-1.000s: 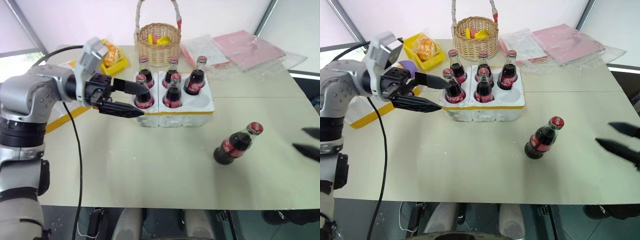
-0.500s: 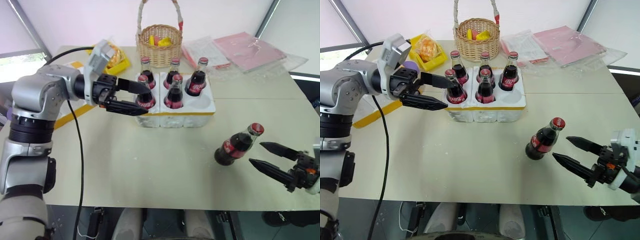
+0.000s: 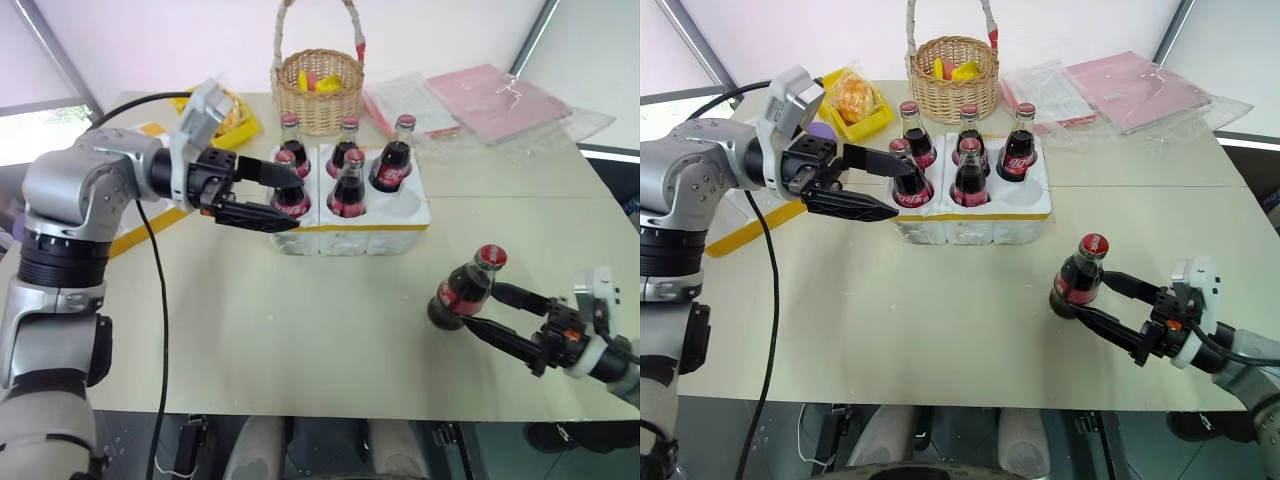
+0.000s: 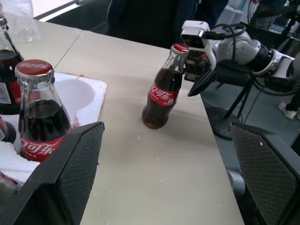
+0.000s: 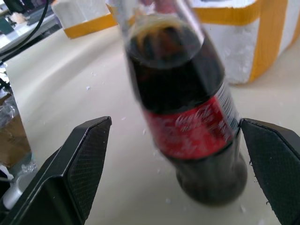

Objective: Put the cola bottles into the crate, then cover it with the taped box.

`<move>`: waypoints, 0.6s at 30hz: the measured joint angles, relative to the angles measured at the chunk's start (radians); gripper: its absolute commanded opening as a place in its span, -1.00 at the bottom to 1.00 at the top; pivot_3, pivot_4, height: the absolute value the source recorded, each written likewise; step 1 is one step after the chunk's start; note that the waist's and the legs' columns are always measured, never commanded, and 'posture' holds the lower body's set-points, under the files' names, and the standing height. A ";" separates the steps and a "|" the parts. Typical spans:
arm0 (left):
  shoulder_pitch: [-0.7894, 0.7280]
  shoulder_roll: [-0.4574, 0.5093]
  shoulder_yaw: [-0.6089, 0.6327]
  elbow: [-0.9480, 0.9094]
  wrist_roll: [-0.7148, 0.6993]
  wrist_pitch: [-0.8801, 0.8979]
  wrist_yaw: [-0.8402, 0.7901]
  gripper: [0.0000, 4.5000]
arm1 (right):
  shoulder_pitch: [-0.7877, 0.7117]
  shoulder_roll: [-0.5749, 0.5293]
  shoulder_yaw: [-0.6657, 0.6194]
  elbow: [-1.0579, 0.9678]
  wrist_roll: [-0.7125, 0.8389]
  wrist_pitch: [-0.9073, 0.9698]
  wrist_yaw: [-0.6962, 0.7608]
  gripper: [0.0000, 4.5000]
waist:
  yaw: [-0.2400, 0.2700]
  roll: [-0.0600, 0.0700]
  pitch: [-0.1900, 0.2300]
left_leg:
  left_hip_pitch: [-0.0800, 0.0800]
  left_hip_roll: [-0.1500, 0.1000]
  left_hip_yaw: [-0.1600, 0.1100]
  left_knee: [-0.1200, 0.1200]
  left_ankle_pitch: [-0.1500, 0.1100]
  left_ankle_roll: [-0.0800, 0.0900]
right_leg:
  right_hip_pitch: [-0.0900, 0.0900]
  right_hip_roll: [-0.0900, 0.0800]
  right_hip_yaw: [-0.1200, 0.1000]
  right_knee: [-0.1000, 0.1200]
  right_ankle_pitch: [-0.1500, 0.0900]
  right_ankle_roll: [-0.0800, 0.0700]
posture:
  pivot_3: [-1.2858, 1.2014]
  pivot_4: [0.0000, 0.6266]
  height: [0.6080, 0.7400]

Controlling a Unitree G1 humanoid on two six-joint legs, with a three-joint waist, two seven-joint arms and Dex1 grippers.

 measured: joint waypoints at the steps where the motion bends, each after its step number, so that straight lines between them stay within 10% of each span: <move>1: 0.000 0.000 0.000 -0.005 -0.002 0.004 0.002 0.98 | -0.007 0.000 0.013 0.014 -0.008 -0.009 -0.001 1.00 | 0.000 0.000 0.000 | 0.000 0.000 0.000 0.000 0.000 0.000 | 0.000 0.000 0.000 -0.001 0.000 0.000 | 0.03 -0.52 0.97; 14: 0.021 0.006 0.002 -0.037 -0.004 0.009 0.012 0.98 | -0.101 0.023 0.128 0.124 -0.041 -0.070 -0.024 1.00 | -0.002 0.000 0.000 | 0.000 0.000 0.000 -0.001 -0.001 0.002 | 0.000 0.000 0.000 -0.003 0.000 0.000 | 0.03 -0.52 0.97; 18: 0.030 0.006 0.002 -0.045 -0.005 0.009 0.022 1.00 | -0.114 0.028 0.133 0.141 -0.037 -0.073 -0.032 0.45 | 0.000 0.000 0.000 | 0.000 0.000 0.000 -0.001 -0.001 0.002 | 0.001 0.000 0.000 -0.003 0.000 0.000 | 0.03 -0.52 0.97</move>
